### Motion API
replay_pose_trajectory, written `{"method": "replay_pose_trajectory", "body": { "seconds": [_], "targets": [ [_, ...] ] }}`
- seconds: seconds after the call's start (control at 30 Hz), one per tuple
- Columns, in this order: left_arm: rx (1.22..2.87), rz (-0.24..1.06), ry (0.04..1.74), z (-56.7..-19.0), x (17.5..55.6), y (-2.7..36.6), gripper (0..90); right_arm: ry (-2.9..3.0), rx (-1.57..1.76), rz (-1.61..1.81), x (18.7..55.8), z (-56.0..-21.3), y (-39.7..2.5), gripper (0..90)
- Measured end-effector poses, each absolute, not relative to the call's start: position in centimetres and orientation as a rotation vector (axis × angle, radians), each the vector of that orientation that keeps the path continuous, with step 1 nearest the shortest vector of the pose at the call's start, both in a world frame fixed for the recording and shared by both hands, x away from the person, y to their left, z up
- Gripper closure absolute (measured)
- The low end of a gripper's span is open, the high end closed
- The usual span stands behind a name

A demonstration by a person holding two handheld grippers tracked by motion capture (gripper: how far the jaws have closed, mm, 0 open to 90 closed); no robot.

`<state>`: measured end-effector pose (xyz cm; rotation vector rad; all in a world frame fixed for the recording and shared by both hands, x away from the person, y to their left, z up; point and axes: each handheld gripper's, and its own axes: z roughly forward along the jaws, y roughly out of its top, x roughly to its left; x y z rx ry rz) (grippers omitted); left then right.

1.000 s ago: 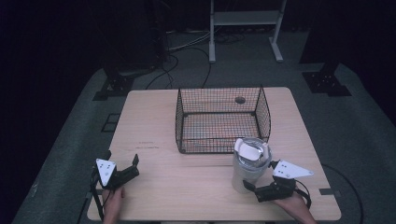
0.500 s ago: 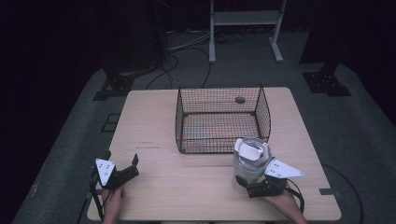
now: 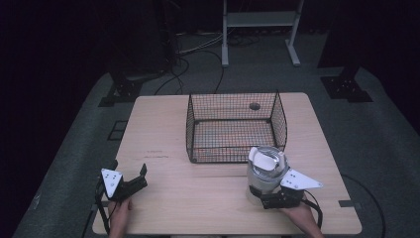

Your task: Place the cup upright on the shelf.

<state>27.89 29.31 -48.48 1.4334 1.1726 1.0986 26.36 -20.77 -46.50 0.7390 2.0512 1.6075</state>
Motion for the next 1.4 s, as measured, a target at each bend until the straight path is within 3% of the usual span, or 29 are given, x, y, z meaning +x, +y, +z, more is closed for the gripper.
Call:
{"method": "replay_pose_trajectory", "body": {
  "seconds": [0.93,1.4],
  "targets": [
    [1.429,1.091,1.165,-48.5,27.9,29.4,0.0,1.984,0.793,1.664,26.5,-45.9,-21.5,8.9],
    [1.428,1.088,1.167,-48.5,27.9,29.5,0.0,1.991,0.721,1.672,28.4,-42.5,-20.8,8.8]
  ]
}}
